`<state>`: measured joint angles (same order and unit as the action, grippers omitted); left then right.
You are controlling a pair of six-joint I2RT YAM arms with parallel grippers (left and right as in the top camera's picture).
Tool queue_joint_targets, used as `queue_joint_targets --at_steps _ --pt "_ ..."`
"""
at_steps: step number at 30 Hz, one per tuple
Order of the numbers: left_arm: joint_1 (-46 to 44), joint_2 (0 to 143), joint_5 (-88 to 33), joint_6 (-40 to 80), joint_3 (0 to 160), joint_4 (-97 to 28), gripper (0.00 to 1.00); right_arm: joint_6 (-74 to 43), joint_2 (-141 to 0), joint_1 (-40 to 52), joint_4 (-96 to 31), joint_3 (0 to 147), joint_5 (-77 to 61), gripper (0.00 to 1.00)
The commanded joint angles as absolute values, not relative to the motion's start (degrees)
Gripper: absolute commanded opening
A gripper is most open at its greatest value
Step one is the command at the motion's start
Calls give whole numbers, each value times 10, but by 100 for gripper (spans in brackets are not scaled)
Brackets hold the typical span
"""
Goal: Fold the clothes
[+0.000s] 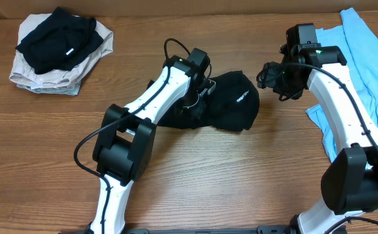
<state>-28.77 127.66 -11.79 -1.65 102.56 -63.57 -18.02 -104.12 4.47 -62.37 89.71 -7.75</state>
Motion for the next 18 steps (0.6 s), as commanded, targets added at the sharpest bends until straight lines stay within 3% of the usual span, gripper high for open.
queue_joint_targets --at_steps 1,5,8,18 --pt "-283 1277 -113 -14 1140 -698 37 -180 -1065 41 -631 899 -119 83" --pt "-282 1277 -77 -17 1249 -762 81 -180 -1099 41 -647 899 -122 91" --pt "-281 1277 -11 -17 1337 -804 100 -180 -1139 41 -652 899 -154 95" --pt "-263 1277 65 -17 1417 -855 100 -180 -1187 42 -577 841 -227 98"
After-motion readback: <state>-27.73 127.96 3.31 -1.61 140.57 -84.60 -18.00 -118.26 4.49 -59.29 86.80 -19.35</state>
